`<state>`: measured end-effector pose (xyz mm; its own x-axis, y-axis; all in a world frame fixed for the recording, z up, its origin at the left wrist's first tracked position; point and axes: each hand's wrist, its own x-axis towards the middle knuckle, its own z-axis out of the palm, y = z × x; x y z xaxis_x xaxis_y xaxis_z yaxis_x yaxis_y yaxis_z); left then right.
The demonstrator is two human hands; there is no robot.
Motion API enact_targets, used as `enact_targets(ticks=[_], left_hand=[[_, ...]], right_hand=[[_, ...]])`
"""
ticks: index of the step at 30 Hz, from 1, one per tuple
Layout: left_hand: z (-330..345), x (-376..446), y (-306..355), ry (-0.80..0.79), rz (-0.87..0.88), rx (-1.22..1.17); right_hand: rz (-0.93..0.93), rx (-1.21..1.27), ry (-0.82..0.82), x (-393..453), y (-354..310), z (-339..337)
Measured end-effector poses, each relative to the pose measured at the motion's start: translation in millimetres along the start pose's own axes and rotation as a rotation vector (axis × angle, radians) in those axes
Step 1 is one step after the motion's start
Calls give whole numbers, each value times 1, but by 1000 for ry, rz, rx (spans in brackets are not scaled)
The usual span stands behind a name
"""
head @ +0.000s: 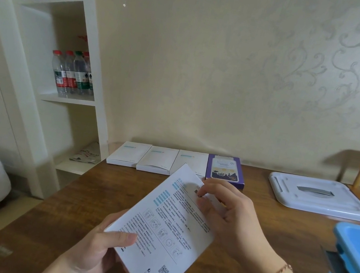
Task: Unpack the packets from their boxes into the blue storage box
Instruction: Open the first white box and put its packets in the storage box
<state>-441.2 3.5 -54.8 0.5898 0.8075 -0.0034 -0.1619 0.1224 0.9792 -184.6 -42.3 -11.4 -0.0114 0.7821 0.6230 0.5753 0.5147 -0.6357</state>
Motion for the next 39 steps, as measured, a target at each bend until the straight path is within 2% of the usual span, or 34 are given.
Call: enact_targets(ticks=[13, 21, 26, 32, 39], left_hand=[[-1, 1, -2, -34, -19, 43], [-5, 1, 6, -79, 14, 18], [-3, 0, 10, -99, 23, 34], [-3, -1, 11, -98, 17, 48], [-1, -2, 10, -122, 11, 44]], right_hand=[[-71, -108, -18, -6, 8, 0], [-25, 16, -11, -6, 11, -1], [-11, 10, -11, -6, 9, 0], [-107, -38, 61, -7, 10, 2], [-167, -86, 55, -9, 11, 3]])
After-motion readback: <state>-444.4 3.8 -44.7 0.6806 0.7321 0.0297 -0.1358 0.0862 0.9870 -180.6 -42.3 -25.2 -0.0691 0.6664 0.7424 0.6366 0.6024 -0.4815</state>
